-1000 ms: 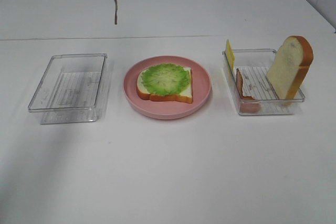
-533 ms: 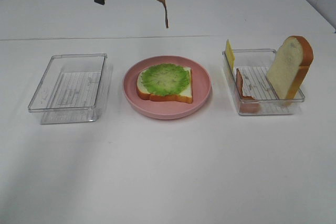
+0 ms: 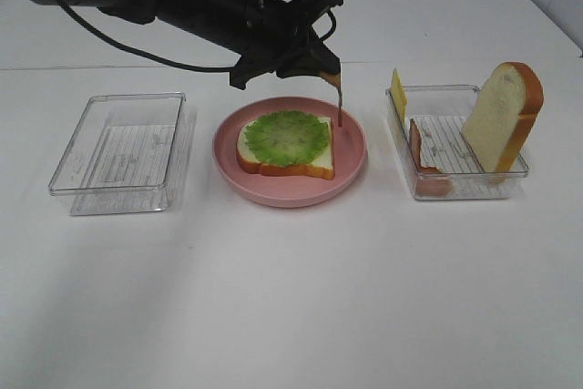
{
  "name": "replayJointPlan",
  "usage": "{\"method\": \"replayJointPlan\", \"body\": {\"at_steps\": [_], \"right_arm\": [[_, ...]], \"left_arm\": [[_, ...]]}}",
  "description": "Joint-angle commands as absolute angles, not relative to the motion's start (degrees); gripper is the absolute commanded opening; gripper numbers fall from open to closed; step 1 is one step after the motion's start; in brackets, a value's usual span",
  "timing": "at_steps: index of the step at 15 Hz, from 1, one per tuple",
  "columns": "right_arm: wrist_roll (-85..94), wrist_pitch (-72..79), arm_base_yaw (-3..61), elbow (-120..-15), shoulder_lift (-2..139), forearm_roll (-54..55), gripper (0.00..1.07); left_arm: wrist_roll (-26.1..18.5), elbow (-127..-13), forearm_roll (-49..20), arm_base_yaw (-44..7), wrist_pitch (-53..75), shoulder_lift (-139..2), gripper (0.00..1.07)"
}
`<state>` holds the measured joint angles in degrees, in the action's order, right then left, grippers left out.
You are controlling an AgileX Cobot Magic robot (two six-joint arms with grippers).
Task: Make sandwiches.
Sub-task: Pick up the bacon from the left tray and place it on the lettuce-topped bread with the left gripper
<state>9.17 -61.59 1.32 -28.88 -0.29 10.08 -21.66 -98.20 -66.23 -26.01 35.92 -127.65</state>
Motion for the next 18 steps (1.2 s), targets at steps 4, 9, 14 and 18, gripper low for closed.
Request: {"method": "replayJointPlan", "body": {"at_steps": [4,9,14,18], "right_arm": [[9.68,-61.02,1.09,-28.93,-1.20,10.26,0.76],[9.68,-61.02,1.09,-28.93,-1.20,10.26,0.76],[9.68,-61.02,1.09,-28.93,-1.20,10.26,0.76],[9.68,-61.02,1.09,-28.93,-1.20,10.26,0.76]], "left_arm": [[-22.17,-98.49,-62.62,-24.35,39.65,-129.66,0.00],[-21.54,-98.49,-55.00,-21.08,41.20,-129.72,0.00],[-14.32,-98.49,-44.92,-20.68,41.14,-129.72,0.11],[-8.42,-98.49,-37.30,-20.68,38.85,-129.72,0.29]]}}
